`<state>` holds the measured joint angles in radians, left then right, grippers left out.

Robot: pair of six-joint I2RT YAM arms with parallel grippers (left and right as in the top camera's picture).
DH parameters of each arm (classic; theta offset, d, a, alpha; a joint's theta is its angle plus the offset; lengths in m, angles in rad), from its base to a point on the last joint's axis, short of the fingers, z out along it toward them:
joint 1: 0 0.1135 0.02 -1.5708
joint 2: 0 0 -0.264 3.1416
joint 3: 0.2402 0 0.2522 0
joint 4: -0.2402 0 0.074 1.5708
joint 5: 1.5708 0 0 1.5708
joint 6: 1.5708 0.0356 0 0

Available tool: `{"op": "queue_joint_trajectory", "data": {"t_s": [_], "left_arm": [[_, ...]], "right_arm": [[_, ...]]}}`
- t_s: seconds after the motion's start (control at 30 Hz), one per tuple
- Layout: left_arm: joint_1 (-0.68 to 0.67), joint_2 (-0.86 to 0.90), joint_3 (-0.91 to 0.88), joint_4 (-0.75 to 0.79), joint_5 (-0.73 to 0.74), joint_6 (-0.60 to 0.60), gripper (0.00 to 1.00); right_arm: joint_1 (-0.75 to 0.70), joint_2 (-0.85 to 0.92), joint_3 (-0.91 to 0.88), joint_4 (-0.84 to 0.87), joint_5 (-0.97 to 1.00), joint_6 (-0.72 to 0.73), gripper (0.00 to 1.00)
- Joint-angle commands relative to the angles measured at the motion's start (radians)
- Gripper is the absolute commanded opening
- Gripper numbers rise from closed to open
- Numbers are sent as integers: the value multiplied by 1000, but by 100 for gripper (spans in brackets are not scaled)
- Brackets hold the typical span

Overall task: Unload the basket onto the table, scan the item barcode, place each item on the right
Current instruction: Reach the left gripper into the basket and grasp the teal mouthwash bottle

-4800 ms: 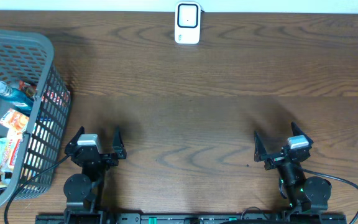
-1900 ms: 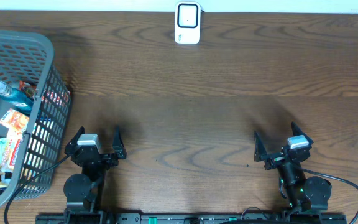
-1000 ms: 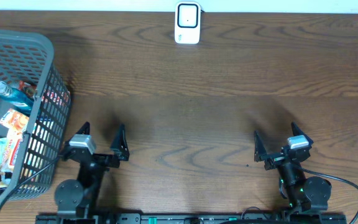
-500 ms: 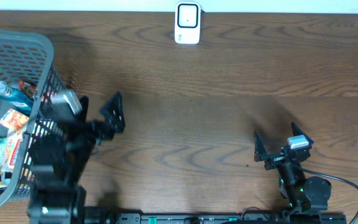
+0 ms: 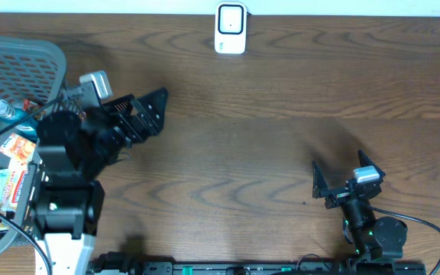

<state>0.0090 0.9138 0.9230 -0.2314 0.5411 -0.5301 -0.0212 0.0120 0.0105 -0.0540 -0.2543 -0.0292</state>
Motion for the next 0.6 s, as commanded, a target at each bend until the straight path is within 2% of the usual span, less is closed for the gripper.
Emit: {"op": "queue_joint_trajectory", "data": {"t_s": [0.0, 0.1, 0.23, 0.33, 0.4, 0.57], "left_arm": [[54, 52, 178, -55, 23, -25, 98], [119, 122, 345, -190, -14, -4, 98], [213, 221, 590, -426, -203, 2, 98], [280, 297, 741, -571, -404, 1, 98], [327, 346, 799, -641, -503, -7, 98], [440, 473, 818, -708, -531, 19, 98]], "right_arm": [[8, -5, -5, 1, 1, 17, 99], [8, -5, -5, 1, 1, 17, 99], [8, -5, -5, 1, 2, 17, 99], [8, -5, -5, 1, 2, 17, 99], [8, -5, -5, 1, 2, 17, 99], [8, -5, -5, 1, 2, 17, 99]]}}
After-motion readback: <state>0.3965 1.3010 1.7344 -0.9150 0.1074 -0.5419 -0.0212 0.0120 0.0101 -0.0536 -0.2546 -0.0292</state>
